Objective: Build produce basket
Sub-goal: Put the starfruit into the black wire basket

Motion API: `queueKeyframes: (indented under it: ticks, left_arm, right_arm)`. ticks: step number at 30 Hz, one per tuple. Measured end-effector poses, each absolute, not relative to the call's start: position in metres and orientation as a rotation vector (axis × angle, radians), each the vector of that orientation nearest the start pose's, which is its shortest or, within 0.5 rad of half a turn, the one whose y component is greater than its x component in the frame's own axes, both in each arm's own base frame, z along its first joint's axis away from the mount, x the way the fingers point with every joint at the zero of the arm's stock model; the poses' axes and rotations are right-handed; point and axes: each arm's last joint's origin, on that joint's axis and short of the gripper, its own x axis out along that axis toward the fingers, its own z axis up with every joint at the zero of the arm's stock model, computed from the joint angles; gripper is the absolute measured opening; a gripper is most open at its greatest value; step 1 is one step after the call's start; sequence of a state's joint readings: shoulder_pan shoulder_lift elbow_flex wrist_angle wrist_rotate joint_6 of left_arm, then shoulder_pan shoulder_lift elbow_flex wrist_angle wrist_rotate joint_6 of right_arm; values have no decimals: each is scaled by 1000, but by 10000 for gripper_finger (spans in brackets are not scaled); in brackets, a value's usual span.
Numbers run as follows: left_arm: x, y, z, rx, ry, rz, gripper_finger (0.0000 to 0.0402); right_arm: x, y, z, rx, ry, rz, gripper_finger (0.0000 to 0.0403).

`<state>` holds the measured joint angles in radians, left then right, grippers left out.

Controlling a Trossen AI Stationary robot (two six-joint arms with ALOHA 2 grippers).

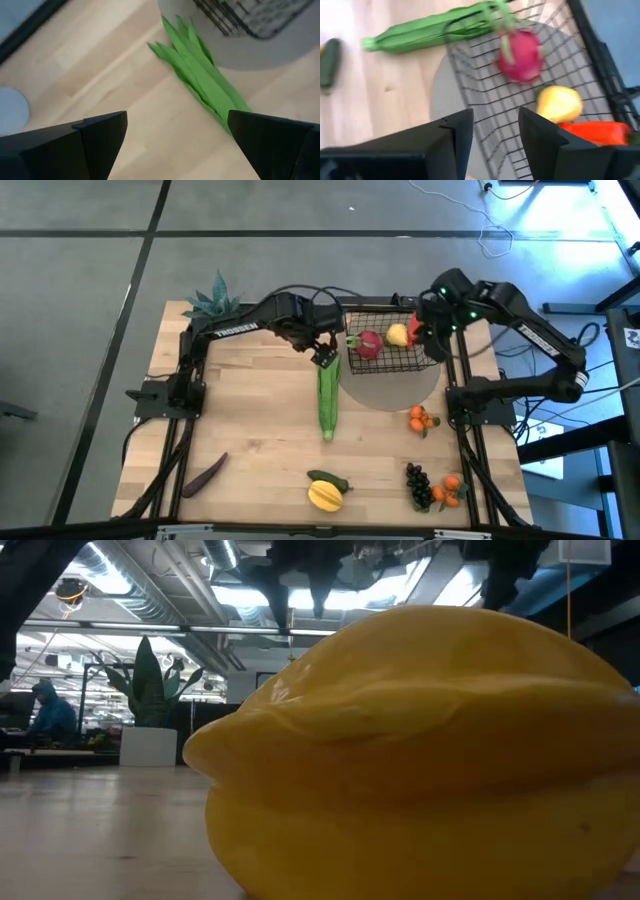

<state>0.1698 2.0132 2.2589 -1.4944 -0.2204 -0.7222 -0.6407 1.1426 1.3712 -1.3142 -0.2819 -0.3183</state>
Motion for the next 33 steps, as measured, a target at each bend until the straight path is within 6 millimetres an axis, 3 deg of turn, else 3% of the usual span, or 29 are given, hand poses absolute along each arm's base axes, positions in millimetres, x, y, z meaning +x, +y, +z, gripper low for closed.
queueKeyframes:
  ticks: [8,15,26,33]
  left_arm:
    - [381,32,367,-576,1119,734,334]
    - [382,-16,367,-525,1123,662,334]
    - [375,-84,368,-270,1202,350,334]
    - [372,-107,369,-296,1157,335,334]
  right_arm:
    - [140,-57,385,247,972,-80,145]
    - [136,-30,390,266,954,13,145]
    - [144,-15,394,177,900,127,145]
    - [145,-13,394,110,884,168,145]
